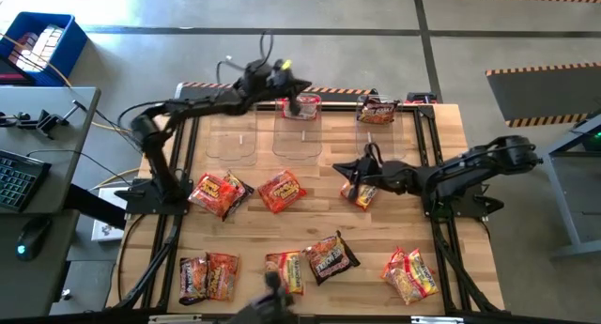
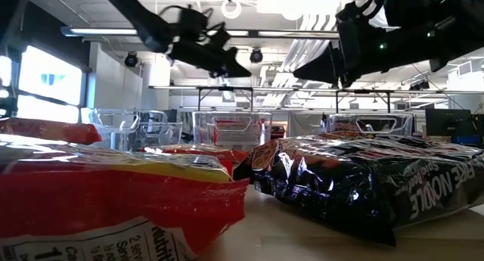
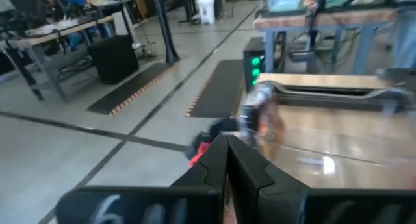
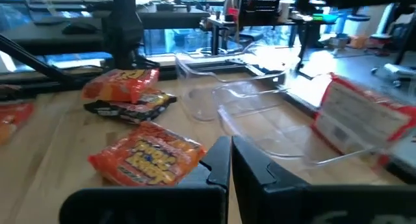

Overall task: Sort Maruchan noodles
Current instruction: Put the orange noodle pack into the left transparent bin

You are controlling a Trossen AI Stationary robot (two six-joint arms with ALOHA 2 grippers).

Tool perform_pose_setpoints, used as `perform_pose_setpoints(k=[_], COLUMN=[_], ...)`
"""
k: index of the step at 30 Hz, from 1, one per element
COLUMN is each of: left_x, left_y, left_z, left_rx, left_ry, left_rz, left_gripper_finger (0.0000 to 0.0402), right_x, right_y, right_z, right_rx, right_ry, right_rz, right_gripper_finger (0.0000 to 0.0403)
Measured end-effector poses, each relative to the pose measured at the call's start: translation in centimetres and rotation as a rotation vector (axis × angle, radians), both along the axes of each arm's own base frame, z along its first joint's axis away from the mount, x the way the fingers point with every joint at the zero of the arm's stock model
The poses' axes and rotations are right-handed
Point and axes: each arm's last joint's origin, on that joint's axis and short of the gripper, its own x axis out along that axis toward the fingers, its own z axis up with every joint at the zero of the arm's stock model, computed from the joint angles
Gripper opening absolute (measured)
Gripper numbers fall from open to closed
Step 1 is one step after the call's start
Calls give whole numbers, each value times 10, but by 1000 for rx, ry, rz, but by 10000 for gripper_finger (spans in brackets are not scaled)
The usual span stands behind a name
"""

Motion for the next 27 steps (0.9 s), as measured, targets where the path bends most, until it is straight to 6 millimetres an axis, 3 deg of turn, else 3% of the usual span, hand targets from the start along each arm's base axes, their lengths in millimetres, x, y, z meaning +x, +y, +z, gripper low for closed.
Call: perform_pose_setpoints(k=[9,13,18,23,27], left_x=[-59,-77,-78,-71,-68], left_y=[-101,-135,-157,-187,-206], left_z=[-2,-3,-11,-14,-12], left_rx=[84,-24,-212,-127,-87], left_ry=[-88,-146,-143,-107,-110], left_rz=[-151,-222,-327,-446,-428], left_gripper_finger=[1,1,1,1,1], right_x=[13,14,14,13,8], right_y=[15,21,22,22,19], right_z=[-20,-23,-23,-17,1], right_rx=[28,42,100,109,72], right_ry=[-40,-21,-21,-45,-104], right_rz=[129,210,330,358,352], right_gripper_finger=[0,0,0,0,3])
